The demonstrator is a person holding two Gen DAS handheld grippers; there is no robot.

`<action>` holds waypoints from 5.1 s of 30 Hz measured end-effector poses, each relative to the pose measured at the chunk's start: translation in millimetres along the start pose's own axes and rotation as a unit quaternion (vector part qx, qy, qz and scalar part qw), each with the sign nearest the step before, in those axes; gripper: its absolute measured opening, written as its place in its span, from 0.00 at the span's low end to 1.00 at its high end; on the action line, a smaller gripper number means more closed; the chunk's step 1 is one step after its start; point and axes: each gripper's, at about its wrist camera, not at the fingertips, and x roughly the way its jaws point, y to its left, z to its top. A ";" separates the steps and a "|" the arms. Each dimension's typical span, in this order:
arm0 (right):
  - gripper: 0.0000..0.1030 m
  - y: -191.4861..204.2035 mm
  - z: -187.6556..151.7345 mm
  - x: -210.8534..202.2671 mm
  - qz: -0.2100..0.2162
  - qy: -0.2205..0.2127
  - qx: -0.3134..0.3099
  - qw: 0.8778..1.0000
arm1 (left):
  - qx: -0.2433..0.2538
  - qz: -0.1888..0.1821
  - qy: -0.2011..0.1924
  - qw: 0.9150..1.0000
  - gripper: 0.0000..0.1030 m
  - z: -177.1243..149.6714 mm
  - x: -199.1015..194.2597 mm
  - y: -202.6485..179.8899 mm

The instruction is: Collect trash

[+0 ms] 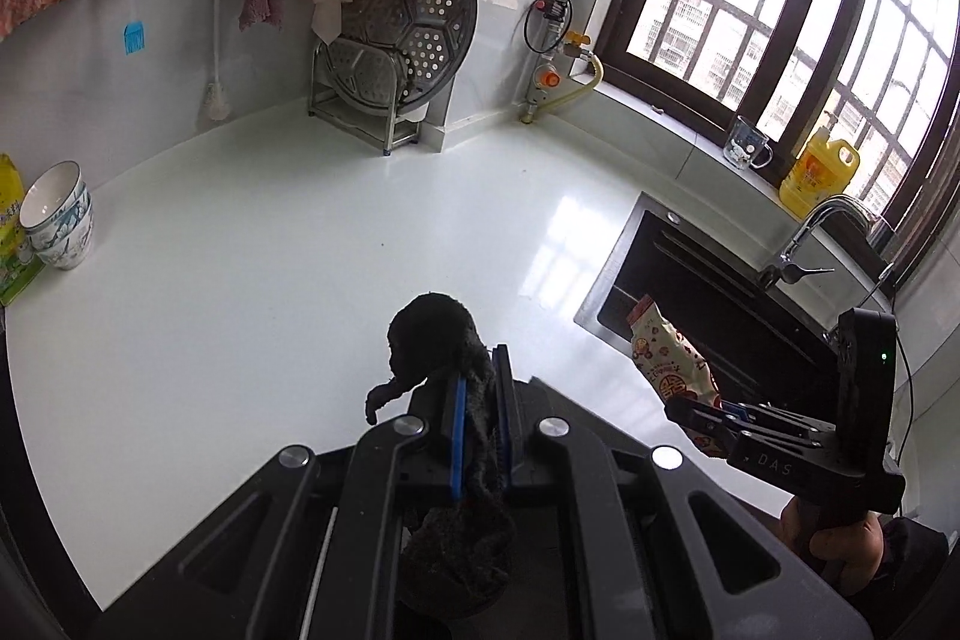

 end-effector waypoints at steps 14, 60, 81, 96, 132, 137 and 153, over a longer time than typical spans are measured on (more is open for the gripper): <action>0.24 -51.9 -151.6 4.0 0.018 0.101 0.009 0.995 | -0.009 0.024 0.076 0.997 0.08 -129.0 20.1 -54.5; 0.41 -132.3 -343.0 319.2 -0.043 0.200 0.123 0.971 | 0.003 0.069 0.200 0.977 0.50 -340.8 278.1 53.8; 0.47 -83.2 -291.4 173.7 -0.056 0.147 0.107 0.982 | 0.009 0.075 0.198 0.977 0.52 -283.6 164.1 8.5; 0.54 -1.3 -271.9 29.5 -0.080 0.096 0.111 0.986 | 0.041 0.084 0.174 0.980 0.65 -233.2 11.0 -31.9; 0.57 68.9 -244.4 -106.1 -0.100 0.030 0.070 0.992 | 0.053 0.089 0.117 0.988 0.79 -185.2 -109.8 -57.8; 0.57 68.8 -238.1 -110.5 -0.101 0.025 0.068 0.992 | 0.053 0.091 0.117 0.987 0.80 -185.3 -111.8 -58.1; 0.58 73.7 -234.2 -114.1 -0.103 0.020 0.060 0.993 | 0.051 0.099 0.112 0.987 0.92 -182.0 -117.3 -58.2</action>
